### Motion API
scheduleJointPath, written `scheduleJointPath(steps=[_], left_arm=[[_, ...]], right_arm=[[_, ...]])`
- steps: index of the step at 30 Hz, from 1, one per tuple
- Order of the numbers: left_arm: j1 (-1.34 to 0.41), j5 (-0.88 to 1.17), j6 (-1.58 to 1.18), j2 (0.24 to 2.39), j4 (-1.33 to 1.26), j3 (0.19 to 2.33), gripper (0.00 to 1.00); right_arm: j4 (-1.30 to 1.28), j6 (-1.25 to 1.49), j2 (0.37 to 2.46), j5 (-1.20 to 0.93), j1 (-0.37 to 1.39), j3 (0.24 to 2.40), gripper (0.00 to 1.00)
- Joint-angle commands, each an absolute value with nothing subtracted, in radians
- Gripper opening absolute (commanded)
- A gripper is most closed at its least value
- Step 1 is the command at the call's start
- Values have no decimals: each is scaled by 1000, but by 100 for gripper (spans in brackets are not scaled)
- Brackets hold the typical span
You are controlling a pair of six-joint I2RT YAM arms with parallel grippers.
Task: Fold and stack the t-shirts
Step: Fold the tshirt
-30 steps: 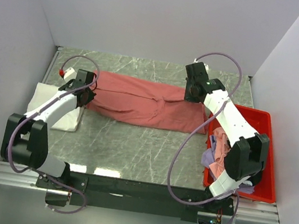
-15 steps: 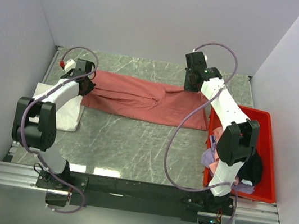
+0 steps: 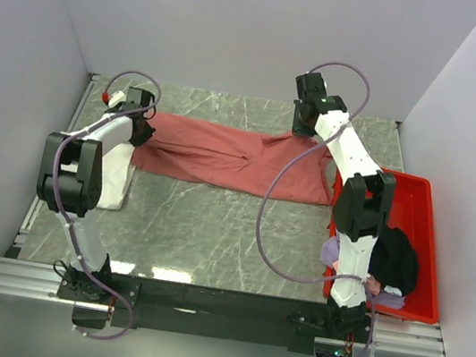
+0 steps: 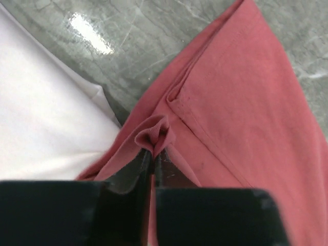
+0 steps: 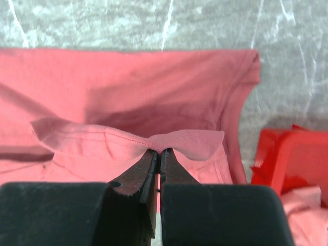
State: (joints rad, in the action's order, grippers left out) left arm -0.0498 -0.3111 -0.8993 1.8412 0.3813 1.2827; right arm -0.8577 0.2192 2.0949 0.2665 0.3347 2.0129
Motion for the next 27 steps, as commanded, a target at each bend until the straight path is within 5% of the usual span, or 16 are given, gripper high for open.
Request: scheduleJointPath(steps=[1,2,4,5,6,9,19,27], left_arm=[[-40,-319,-894,1861,390,1345,14],[-40,-315,-893,1868,390,1353,37],[-40,-310,-888,1870,397,1365,60],[-40,-307,-888,1867,402,1376,88],[-40,-308,-888,1862,403,1381,99],[-40,-301,-876,1836,400,1391,99],[-55,-103,-833,1786,322,1381,100],[-136,29,-790,1982,296,1544,99]], right_arm=[[-859,204,2175,239,305,2106,0],[-865,210,2199,229,302,2153,0],[-900,235,2276,218,282,2212,8],[-914,242,2302,215,278,2280,24],[-929,247,2324,210,273,2316,52],[-956,255,2350,173,262,2379,66],[-781,317,1963,65,278,1816,75],[-588,462,1763,-141,293,1393,83]])
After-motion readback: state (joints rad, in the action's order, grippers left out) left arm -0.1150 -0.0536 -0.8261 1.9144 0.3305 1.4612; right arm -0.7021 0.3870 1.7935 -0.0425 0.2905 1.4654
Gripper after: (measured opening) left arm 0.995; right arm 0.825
